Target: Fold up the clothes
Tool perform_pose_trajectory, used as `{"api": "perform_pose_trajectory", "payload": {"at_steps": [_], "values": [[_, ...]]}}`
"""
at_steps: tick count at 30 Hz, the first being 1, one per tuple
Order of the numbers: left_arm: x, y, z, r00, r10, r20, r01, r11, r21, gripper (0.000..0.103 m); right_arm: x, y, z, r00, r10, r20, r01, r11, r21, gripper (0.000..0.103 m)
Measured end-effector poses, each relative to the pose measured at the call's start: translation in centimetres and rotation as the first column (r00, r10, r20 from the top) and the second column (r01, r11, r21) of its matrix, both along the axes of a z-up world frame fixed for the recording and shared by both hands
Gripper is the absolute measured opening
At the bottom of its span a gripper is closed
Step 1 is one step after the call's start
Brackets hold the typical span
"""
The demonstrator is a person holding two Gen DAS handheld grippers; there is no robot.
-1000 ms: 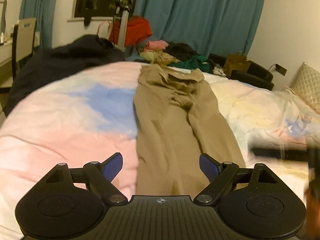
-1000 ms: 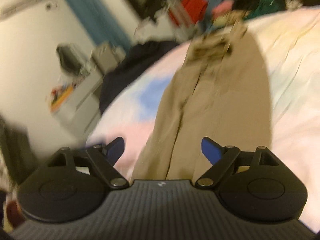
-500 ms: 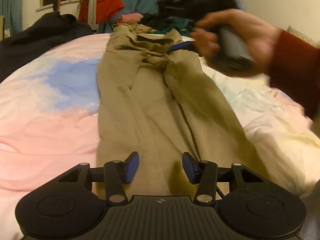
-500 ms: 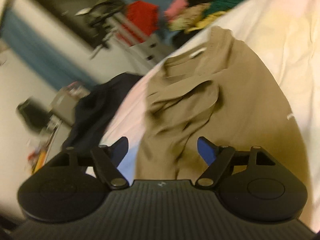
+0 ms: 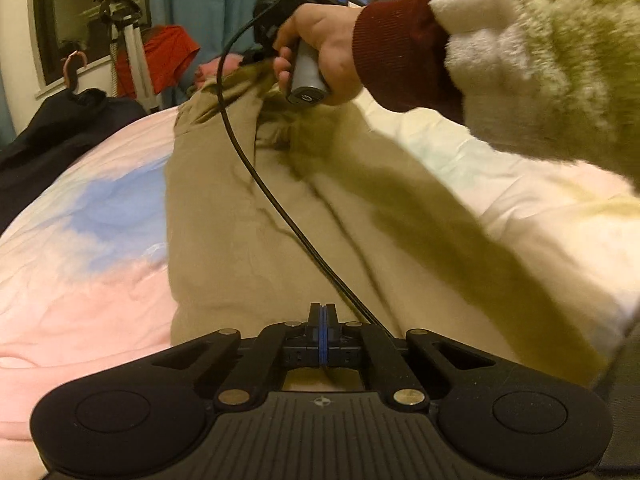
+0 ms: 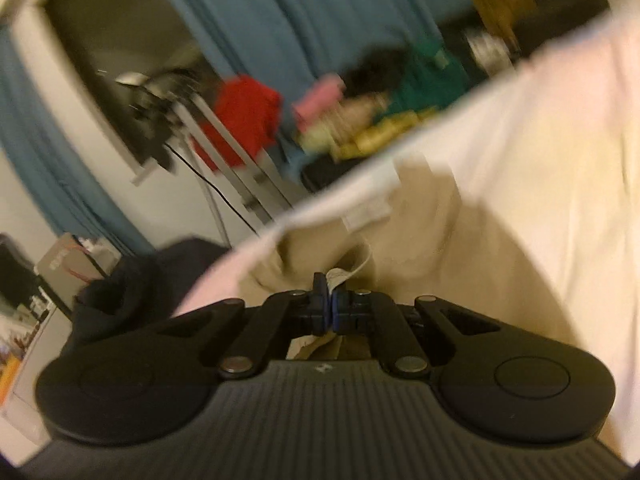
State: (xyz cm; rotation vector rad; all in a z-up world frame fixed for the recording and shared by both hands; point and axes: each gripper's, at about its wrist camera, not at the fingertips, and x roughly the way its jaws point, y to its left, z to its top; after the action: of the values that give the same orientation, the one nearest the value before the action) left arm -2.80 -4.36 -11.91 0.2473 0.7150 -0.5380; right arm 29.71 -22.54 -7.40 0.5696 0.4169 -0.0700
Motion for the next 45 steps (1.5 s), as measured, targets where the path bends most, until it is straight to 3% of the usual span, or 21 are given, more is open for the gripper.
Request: {"api": "perform_pose_trajectory", "payload": {"at_steps": [7, 9, 12, 14, 20, 26, 27, 28, 29, 30, 33, 38, 41, 45], "values": [[-0.4, 0.5, 1.1, 0.998, -0.059, -0.021, 0.055, 0.990, -0.132, 0.000, 2.5, -1.6, 3.5, 0.999, -0.012, 0.041, 0.018, 0.991, -0.136, 0.004], [-0.4, 0.6, 1.3, 0.998, -0.066, -0.020, 0.063, 0.986, -0.153, 0.000, 3.4, -2.2, 2.9, 0.999, -0.024, 0.021, 0.027, 0.985, -0.168, 0.004], [0.0, 0.5, 1.0, 0.999, -0.043, -0.011, 0.041, 0.991, -0.125, 0.002, 3.7, -3.4, 1.1, 0.999, -0.031, -0.031, 0.025, 0.984, -0.175, 0.006], [0.4, 0.6, 0.8, 1.000, -0.024, -0.019, 0.022, 0.994, -0.110, 0.003, 2.7, -3.9, 0.2, 0.999, -0.033, -0.034, 0.028, 0.987, -0.157, 0.007], [1.5, 2.2, 1.6, 0.999, 0.051, -0.015, -0.052, 0.990, -0.131, 0.003, -3.8, -4.1, -0.3, 0.998, 0.017, -0.054, -0.031, 0.963, -0.268, 0.007], [1.1, 4.2, 2.8, 0.992, 0.128, -0.025, -0.130, 0.980, -0.154, 0.013, -12.2, -3.9, 1.1, 0.992, 0.083, -0.098, -0.103, 0.971, -0.217, 0.009], [0.9, 4.4, 3.0, 0.990, 0.135, -0.029, -0.138, 0.977, -0.160, 0.020, -13.9, -3.7, 1.4, 0.990, 0.102, -0.099, -0.121, 0.970, -0.210, 0.014], [0.7, 4.6, 3.3, 0.989, 0.142, -0.033, -0.145, 0.975, -0.168, 0.025, -15.5, -3.4, 1.6, 0.988, 0.118, -0.102, -0.137, 0.970, -0.201, 0.027], [0.5, 4.8, 3.5, 0.988, 0.151, -0.033, -0.154, 0.973, -0.170, 0.038, -17.2, -3.1, 1.8, 0.986, 0.138, -0.097, -0.153, 0.972, -0.181, 0.064], [0.4, 4.9, 3.7, 0.986, 0.163, -0.030, -0.165, 0.972, -0.168, 0.046, -18.9, -2.7, 1.9, 0.983, 0.157, -0.090, -0.170, 0.973, -0.159, 0.094], [0.0, 5.3, 4.2, 0.983, 0.183, -0.027, -0.184, 0.966, -0.180, 0.046, -24.1, -1.7, 2.1, 0.974, 0.215, -0.066, -0.220, 0.971, -0.093, 0.095], [-0.7, 6.3, 4.9, 0.980, 0.192, -0.051, -0.199, 0.956, -0.217, 0.043, -31.3, -0.2, 1.1, 0.977, 0.206, -0.062, -0.214, 0.961, -0.176, 0.095], [-1.3, 6.5, 5.1, 0.981, 0.174, -0.082, -0.189, 0.955, -0.230, 0.030, -32.8, -0.7, 0.0, 0.983, 0.146, -0.109, -0.163, 0.972, -0.171, 0.095], [-2.1, 4.7, 4.6, 0.990, 0.119, -0.073, -0.129, 0.979, -0.156, 0.029, -32.8, -2.6, -0.2, 0.991, 0.082, -0.107, -0.089, 0.994, -0.058, 0.095]]}}
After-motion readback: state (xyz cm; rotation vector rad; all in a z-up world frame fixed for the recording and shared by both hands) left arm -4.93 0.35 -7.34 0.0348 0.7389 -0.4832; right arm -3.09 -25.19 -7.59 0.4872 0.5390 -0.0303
